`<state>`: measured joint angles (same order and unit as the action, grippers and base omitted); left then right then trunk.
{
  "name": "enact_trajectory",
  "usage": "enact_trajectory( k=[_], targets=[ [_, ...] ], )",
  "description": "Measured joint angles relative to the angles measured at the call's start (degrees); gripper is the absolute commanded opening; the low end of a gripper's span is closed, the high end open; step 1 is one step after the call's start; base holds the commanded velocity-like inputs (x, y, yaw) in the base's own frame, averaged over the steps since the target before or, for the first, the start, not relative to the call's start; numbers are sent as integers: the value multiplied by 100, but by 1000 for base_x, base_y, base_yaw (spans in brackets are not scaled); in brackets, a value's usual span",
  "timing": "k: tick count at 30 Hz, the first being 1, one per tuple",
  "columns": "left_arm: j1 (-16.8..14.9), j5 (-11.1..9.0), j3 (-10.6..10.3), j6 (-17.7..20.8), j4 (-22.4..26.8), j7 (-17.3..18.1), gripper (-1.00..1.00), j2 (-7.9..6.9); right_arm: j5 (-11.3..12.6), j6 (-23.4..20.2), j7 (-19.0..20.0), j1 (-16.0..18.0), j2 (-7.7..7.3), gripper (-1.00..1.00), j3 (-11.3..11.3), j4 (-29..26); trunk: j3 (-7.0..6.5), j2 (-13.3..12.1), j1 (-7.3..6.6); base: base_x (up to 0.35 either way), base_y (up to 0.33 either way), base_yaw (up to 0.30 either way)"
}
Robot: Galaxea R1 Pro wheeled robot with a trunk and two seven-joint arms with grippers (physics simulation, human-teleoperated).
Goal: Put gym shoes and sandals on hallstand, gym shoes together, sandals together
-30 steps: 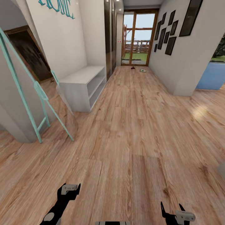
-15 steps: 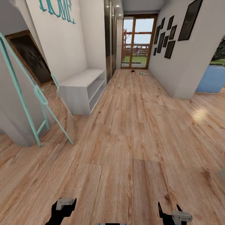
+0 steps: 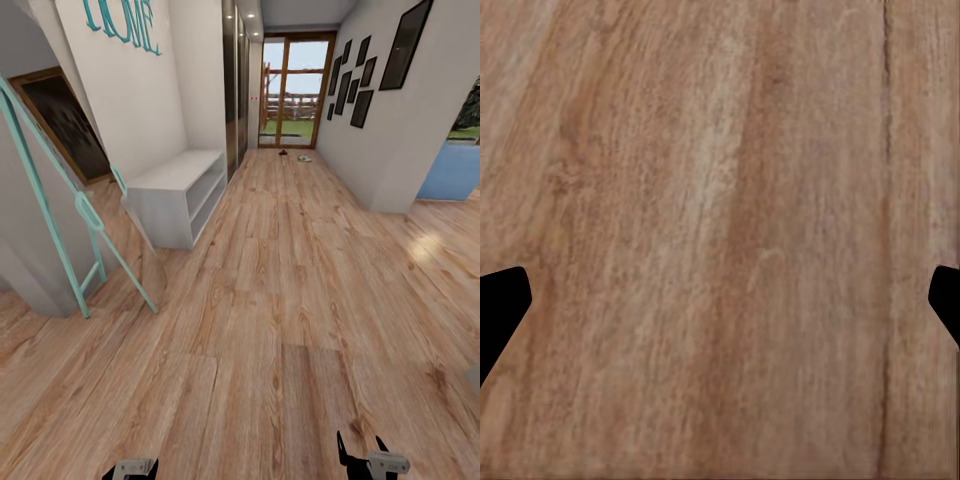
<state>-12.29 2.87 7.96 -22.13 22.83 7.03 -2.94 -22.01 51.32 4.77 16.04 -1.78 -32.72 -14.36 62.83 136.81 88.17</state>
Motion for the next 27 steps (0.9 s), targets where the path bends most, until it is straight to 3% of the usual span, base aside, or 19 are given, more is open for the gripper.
enact_trajectory(
  k=[13,19,21,27],
  targets=[
    [39,-6,-8,-43,12,8,100,-5,0,0,0,0,1,100,-1,2,-233,-521,-286,0,0,0],
    [59,13,-10,-236,-38,9,100,-8,0,0,0,0,1,100,-2,8,-341,-762,-417,0,0,0],
    [72,18,-9,-647,-59,10,100,-8,0,0,0,0,1,100,-2,8,-377,-842,-461,0,0,0],
    [204,8,-9,-993,-67,9,100,-6,0,0,0,0,0,100,-1,9,-485,-1083,-593,0,0,0]
  ],
)
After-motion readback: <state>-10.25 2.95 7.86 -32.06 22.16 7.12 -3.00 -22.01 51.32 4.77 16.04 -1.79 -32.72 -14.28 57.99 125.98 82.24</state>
